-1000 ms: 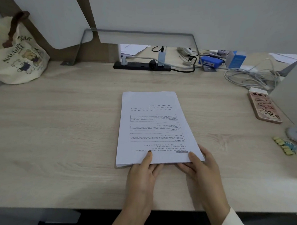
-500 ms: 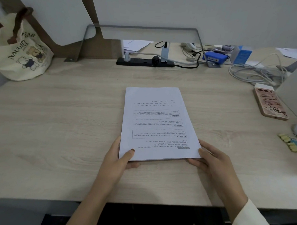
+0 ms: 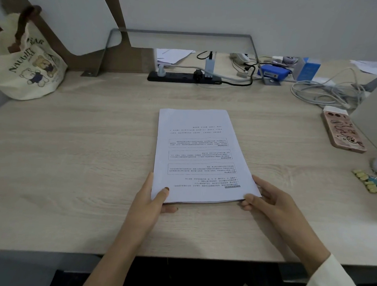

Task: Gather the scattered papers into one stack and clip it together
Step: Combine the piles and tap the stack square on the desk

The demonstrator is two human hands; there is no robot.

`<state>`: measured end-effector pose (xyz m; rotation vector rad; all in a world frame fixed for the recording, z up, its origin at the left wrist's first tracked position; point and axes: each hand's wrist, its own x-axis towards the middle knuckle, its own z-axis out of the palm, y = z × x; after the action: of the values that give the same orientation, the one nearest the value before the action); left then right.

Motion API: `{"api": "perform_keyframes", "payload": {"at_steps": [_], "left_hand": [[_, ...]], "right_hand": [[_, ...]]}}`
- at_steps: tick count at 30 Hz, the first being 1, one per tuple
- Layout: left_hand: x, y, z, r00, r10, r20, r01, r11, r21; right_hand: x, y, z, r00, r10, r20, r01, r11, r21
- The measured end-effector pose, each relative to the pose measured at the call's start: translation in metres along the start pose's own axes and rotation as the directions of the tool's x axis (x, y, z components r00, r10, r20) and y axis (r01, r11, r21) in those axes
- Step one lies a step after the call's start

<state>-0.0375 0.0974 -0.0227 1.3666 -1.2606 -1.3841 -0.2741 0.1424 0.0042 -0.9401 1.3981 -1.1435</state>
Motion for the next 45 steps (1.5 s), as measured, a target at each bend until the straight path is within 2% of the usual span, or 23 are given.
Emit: {"api": "perform_keyframes", "payload": {"at_steps": [8, 13, 16, 20, 23, 26, 31, 35, 38, 42, 45], "left_hand": [[0.001, 0.002, 0.002, 0.999, -0.029, -0.023, 0.027, 0.998, -0.061], [0.0, 0.006, 0.0, 0.994, -0.087, -0.058, 0.078, 0.986, -0.15], [0.0, 0.008, -0.001, 0.99, -0.135, -0.049, 0.12, 0.965, -0.232], [0.001, 0.014, -0.001, 0.981, -0.193, 0.036, 0.19, 0.892, -0.41], [0.0, 0.018, 0.006, 0.969, -0.219, 0.117, 0.244, 0.761, -0.601], [-0.002, 0.018, 0.013, 0.965, -0.227, 0.134, 0.253, 0.654, -0.713], [-0.002, 0.015, 0.018, 0.97, -0.211, 0.117, 0.229, 0.652, -0.723], [-0.003, 0.015, 0.021, 0.973, -0.21, 0.095, 0.21, 0.64, -0.739], [-0.006, 0.016, 0.032, 0.975, -0.209, 0.082, 0.188, 0.561, -0.806], [-0.007, 0.021, 0.056, 0.972, -0.185, 0.147, 0.216, 0.445, -0.869], [-0.007, 0.022, 0.074, 0.977, -0.151, 0.151, 0.208, 0.513, -0.833]], "right_hand": [[0.004, 0.005, -0.001, 0.999, -0.021, -0.043, 0.022, 0.999, 0.03], [0.001, 0.001, 0.002, 1.0, -0.011, -0.01, 0.013, 0.984, 0.178], [0.0, 0.001, 0.004, 1.0, -0.017, -0.023, 0.022, 0.977, 0.21], [0.001, 0.002, 0.003, 1.0, -0.013, -0.023, 0.019, 0.96, 0.281], [0.001, 0.003, 0.003, 1.0, -0.006, -0.03, 0.015, 0.952, 0.305], [0.002, 0.005, 0.003, 1.0, 0.012, -0.028, -0.003, 0.948, 0.318], [0.005, 0.001, 0.001, 0.998, 0.057, -0.007, -0.053, 0.962, 0.269], [0.012, 0.001, 0.002, 0.989, 0.148, -0.027, -0.127, 0.918, 0.376], [0.014, -0.001, 0.004, 0.981, 0.191, -0.044, -0.155, 0.893, 0.423], [0.015, 0.0, 0.004, 0.978, 0.2, -0.063, -0.151, 0.881, 0.449], [0.015, 0.0, 0.005, 0.979, 0.195, -0.061, -0.148, 0.882, 0.448]]}}
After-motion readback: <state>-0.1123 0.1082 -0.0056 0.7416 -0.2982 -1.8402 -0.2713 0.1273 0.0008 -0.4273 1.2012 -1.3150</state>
